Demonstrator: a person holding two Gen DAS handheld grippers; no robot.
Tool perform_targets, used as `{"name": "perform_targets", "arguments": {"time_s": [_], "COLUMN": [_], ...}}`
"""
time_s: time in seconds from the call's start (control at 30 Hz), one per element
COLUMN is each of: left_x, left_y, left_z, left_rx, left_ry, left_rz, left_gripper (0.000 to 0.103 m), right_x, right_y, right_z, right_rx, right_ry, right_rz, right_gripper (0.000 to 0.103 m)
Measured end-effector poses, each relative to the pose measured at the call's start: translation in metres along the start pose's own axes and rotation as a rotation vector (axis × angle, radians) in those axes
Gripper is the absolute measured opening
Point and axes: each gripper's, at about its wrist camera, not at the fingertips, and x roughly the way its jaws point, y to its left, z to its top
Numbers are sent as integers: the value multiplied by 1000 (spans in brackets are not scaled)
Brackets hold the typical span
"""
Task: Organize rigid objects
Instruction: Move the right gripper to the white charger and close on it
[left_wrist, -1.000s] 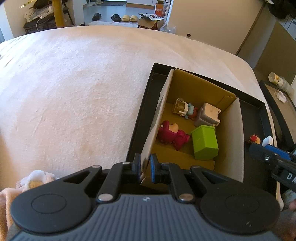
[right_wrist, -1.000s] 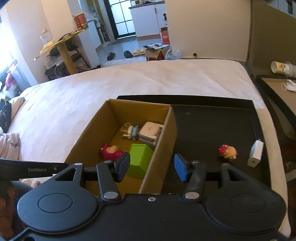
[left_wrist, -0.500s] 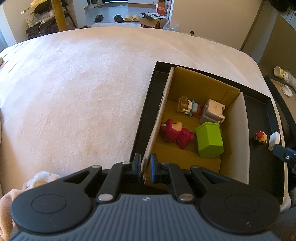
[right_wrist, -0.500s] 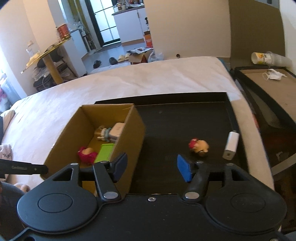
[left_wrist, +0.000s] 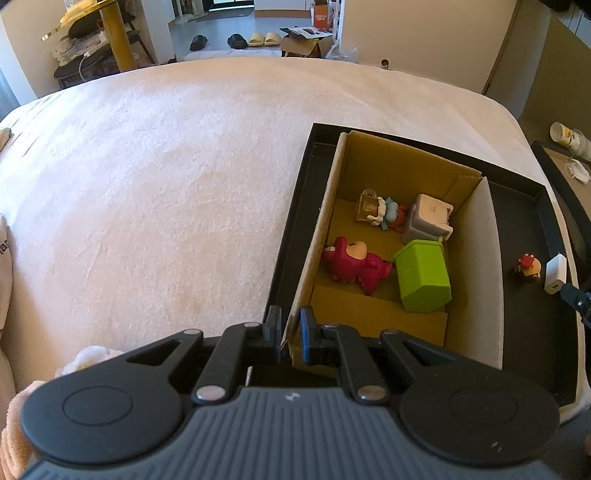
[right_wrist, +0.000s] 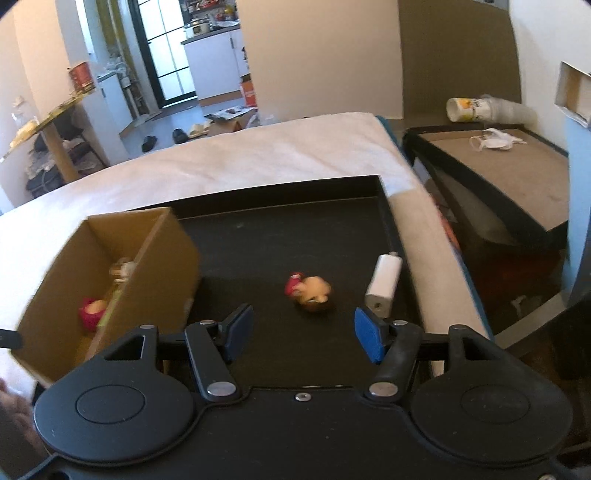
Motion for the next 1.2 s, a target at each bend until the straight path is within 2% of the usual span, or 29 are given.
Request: {"name": "perform_targets", "arguments": {"time_s": [0.07, 0.2, 0.3, 0.57, 0.87, 1.13, 1.2], "left_x": [0, -1, -1, 2, 4, 6, 7], "left_y": [0, -1, -3, -7, -8, -5, -4], "left_z": [0, 1, 1, 1, 2, 3, 4], "left_rx": [2, 3, 10, 20, 27, 18, 13], "left_ry": [2, 5, 6, 11, 20, 22, 24], "left_rz": [5, 15, 26, 45, 52, 45, 39], "left_gripper": [10, 10, 10, 10, 10, 10, 10], "right_x": [6, 19, 28, 46, 55, 73, 77], "right_y": [-6, -17, -23, -30, -39, -39, -42], "right_z": [-1, -2, -5, -6, 0, 3, 2], "right_rx": [8, 32, 62, 102, 159, 143, 149], "right_ry": [-12, -24, -12, 20, 14, 31, 48], "right_rz": [-16, -39, -51, -88, -115, -174, -173], "right_gripper": [59, 46, 41, 41, 41, 40, 25]}}
